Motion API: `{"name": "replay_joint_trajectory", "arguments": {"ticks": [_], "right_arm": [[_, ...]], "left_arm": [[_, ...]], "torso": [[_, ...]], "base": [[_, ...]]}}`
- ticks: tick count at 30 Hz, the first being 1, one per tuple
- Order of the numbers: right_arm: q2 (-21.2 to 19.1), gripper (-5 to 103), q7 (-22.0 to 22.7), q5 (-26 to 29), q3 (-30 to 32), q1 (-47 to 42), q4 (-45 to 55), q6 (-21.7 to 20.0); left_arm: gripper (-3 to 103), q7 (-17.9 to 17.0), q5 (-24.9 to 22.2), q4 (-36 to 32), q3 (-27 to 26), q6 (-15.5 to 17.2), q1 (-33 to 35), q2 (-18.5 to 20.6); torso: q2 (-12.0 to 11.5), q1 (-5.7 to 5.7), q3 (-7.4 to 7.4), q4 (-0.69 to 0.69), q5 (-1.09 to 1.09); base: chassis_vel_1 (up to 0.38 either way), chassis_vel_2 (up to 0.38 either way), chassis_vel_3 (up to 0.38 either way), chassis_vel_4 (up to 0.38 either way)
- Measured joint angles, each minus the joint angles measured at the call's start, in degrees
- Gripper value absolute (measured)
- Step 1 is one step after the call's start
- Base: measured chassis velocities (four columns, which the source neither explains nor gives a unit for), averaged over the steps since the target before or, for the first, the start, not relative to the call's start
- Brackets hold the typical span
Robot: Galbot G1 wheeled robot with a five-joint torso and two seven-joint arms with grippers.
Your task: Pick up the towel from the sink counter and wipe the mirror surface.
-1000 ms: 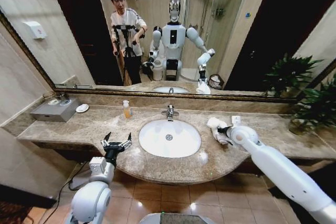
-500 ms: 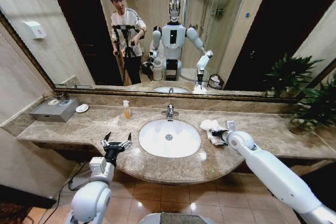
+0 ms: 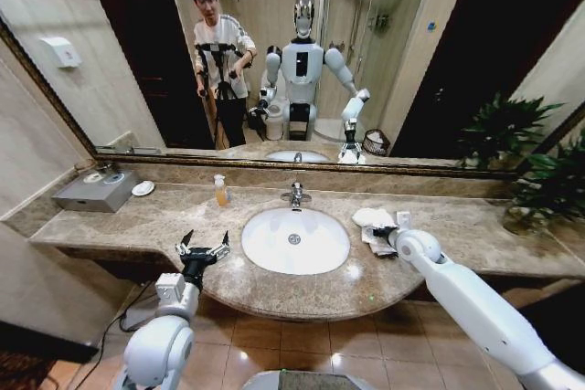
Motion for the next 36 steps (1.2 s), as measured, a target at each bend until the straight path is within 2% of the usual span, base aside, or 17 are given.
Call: {"name": "replay_joint_trajectory", "arguments": {"ticks": [1,4,7,8,9,10,12,13,14,15,17,20,22,23,26,30,36], "right_arm": [[0.4,97,-0.2,-0.2,0.0,0.2,0.2,0.0],[0.4,99,-0.2,-1.4,0.1,-0.2,0.9,0.3],[0.6,100,-0.8,-4.9,0.2,-0.9,2.2,2.3],[1.4,100,-1.3,-6.3,0.1,-1.0,2.5,4.1],[2.8,100,-2.4,-10.4,0.0,-1.9,3.1,8.4],[2.8,100,-2.4,-10.4,0.0,-1.9,3.1,8.4],[4.6,100,-4.6,-18.0,0.8,-4.3,3.6,14.3],[4.6,100,-4.6,-18.0,0.8,-4.3,3.6,14.3],[6.9,100,-9.1,-26.5,3.5,-7.9,4.6,20.8],[8.9,100,-12.4,-31.0,6.3,-10.9,6.2,24.2],[10.9,100,-13.7,-33.6,8.8,-14.0,8.4,26.1],[13.5,100,-15.0,-36.0,12.4,-18.4,11.7,27.0],[17.2,100,-19.0,-40.5,19.3,-25.4,15.1,28.5],[17.2,100,-19.0,-40.5,19.3,-25.4,15.1,28.5],[22.6,100,-24.5,-44.6,26.1,-32.9,18.1,30.3],[26.6,100,-27.8,-46.3,29.2,-36.4,19.3,31.5],[28.7,100,-28.9,-46.3,29.7,-37.2,21.6,30.4]], "left_arm": [[100,0.0,0.0,0.0,0.0,0.0,0.0,0.0],[100,0.0,0.0,0.0,0.0,0.0,0.0,0.0],[100,0.0,0.0,0.0,0.0,0.0,0.0,0.0],[100,0.0,0.0,0.0,0.0,0.0,0.0,0.0],[100,0.0,0.0,0.0,0.0,0.0,0.0,0.0],[100,0.0,0.0,0.0,0.0,0.0,0.0,0.0],[100,0.0,0.0,0.0,0.0,0.0,0.0,0.0],[100,0.0,0.0,0.0,0.0,0.0,0.0,0.0],[100,0.0,0.0,0.0,0.0,0.0,0.0,0.0],[100,0.0,0.0,0.0,0.0,0.0,0.0,0.0],[100,0.0,0.0,0.0,0.0,0.0,0.0,0.0],[100,0.0,0.0,0.0,0.0,0.0,0.0,0.0],[100,0.0,0.0,0.0,0.0,0.0,0.0,0.0],[100,0.0,0.0,0.0,0.0,0.0,0.0,0.0],[100,0.0,0.0,0.0,0.0,0.0,0.0,0.0],[100,0.0,0.0,0.0,0.0,0.0,0.0,0.0],[100,0.0,0.0,0.0,0.0,0.0,0.0,0.0]], "torso": [[0.0,0.00,0.00,0.02,0.01],[0.0,0.00,0.00,0.00,0.00],[0.0,0.00,0.00,-0.07,-0.01],[0.0,0.00,0.00,-0.07,-0.02],[0.0,0.00,0.00,0.00,0.00],[0.0,0.00,0.00,0.00,0.00],[0.0,0.00,0.01,0.01,0.01],[0.0,0.00,0.01,0.01,0.01],[0.0,0.00,0.01,-0.02,-0.01],[0.0,0.01,0.00,-0.03,0.01],[0.0,0.01,0.01,-0.04,-0.01],[0.0,0.00,0.00,-0.02,0.02],[0.0,0.00,0.00,-0.04,-0.01],[0.0,0.00,0.00,-0.04,-0.01],[0.0,0.00,0.00,-0.04,-0.02],[0.0,0.00,0.00,-0.03,0.00],[0.0,0.00,0.00,-0.01,0.00]], "base": [[0.000,0.000,0.000,0.000],[0.000,0.000,0.000,0.000],[0.000,0.000,0.000,0.000],[0.000,0.000,0.000,0.000],[0.000,0.000,0.000,0.000],[0.000,0.000,0.000,0.000],[0.000,0.000,0.000,0.000],[0.000,0.000,0.000,0.000],[0.000,0.000,0.000,0.000],[0.000,0.000,0.000,0.000],[0.000,0.000,0.000,0.000],[0.000,0.000,0.000,0.000],[0.000,0.000,0.000,0.000],[0.000,0.000,0.000,0.000],[0.000,0.000,0.000,0.000],[0.000,0.000,0.000,0.000],[0.000,0.000,0.000,0.000]]}}
